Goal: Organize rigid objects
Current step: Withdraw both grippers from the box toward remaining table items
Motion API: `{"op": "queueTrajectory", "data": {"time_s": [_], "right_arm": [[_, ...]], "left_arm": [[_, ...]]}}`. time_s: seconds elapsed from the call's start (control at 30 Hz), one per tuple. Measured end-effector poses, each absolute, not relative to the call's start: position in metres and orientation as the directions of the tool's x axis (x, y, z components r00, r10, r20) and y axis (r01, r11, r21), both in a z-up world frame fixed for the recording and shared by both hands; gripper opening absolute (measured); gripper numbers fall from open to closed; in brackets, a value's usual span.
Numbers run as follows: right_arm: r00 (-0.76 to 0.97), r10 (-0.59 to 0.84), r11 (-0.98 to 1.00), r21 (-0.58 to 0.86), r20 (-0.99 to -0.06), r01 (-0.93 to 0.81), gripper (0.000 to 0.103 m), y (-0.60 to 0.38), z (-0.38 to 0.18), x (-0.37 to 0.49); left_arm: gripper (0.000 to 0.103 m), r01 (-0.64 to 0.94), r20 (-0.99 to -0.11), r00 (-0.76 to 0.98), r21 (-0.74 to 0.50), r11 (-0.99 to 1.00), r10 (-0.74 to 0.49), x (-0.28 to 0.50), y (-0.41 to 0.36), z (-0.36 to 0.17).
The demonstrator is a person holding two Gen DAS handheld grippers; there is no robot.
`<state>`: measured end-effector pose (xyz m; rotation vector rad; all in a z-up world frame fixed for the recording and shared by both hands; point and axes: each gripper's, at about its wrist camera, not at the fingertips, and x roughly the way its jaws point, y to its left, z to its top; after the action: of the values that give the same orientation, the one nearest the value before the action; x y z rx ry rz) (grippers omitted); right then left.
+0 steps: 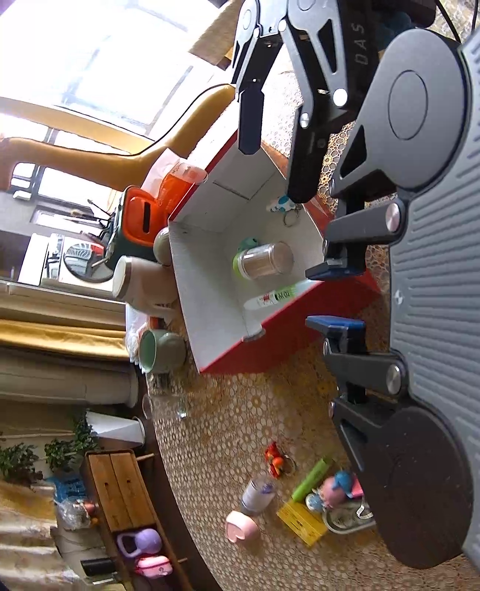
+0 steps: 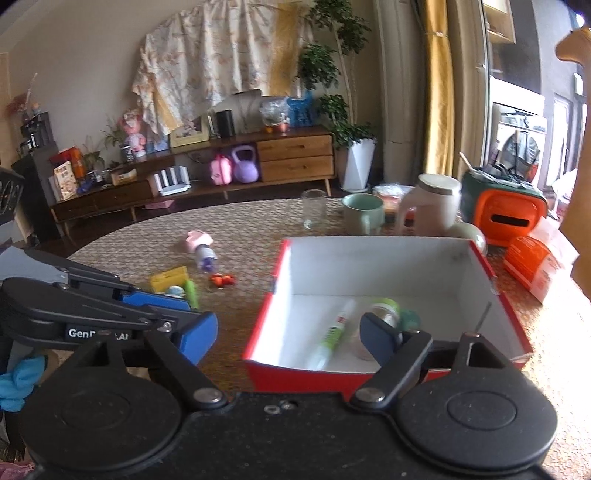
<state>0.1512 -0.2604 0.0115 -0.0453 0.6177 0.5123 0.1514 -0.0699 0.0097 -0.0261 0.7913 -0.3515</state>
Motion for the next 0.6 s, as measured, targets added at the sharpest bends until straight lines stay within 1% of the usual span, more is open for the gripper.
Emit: {"op": "queueTrajectory", "data": {"time_s": [0.03, 0.07, 0.1, 0.17, 0.3, 0.33, 0.4, 0.53, 0.6], "right_arm": [[0.692, 0.454, 0.871, 0.116, -0.562, -0.477, 0.085, -0.256, 0.011, 0.15], [0.688, 0.463, 0.867, 0.125, -0.56, -0.482, 0.087, -0.251, 0.011, 0.149], [0.683, 0.47, 0.864, 0.134, -0.559, -0.485, 0.087, -0.248, 0.01, 0.148], [0.674, 0.483, 0.858, 0.148, -0.559, -0.492, 0.088, -0.239, 0.009, 0.146], [0.656, 0.506, 0.841, 0.15, -0.56, -0.52, 0.089, -0.222, 0.007, 0.142], [0.654, 0.51, 0.837, 0.146, -0.558, -0.528, 0.09, -0.217, 0.006, 0.141], [0.65, 0.519, 0.829, 0.143, -0.555, -0.54, 0.091, -0.208, 0.005, 0.138], [0.632, 0.538, 0.81, 0.134, -0.558, -0.571, 0.092, -0.19, 0.0, 0.134], [0.62, 0.545, 0.8, 0.129, -0.564, -0.586, 0.093, -0.181, -0.002, 0.134]], "left_arm": [[0.031, 0.292, -0.689, 0.651, -0.16, 0.943, -0.319, 0.149, -0.064, 0.01], [0.042, 0.286, -0.685, 0.655, -0.165, 0.944, -0.318, 0.146, -0.059, 0.01], [0.058, 0.28, -0.679, 0.663, -0.166, 0.945, -0.316, 0.143, -0.053, 0.01], [0.065, 0.257, -0.666, 0.688, -0.149, 0.955, -0.289, 0.135, -0.043, 0.009], [0.066, 0.238, -0.665, 0.691, -0.158, 0.958, -0.281, 0.126, -0.021, 0.007], [0.067, 0.227, -0.667, 0.693, -0.157, 0.961, -0.273, 0.124, -0.014, 0.006], [0.072, 0.205, -0.668, 0.699, -0.155, 0.966, -0.255, 0.12, -0.004, 0.005], [0.074, 0.166, -0.665, 0.712, -0.15, 0.975, -0.224, 0.114, 0.019, 0.0], [0.081, 0.146, -0.668, 0.714, -0.151, 0.978, -0.21, 0.112, 0.031, -0.003]]}}
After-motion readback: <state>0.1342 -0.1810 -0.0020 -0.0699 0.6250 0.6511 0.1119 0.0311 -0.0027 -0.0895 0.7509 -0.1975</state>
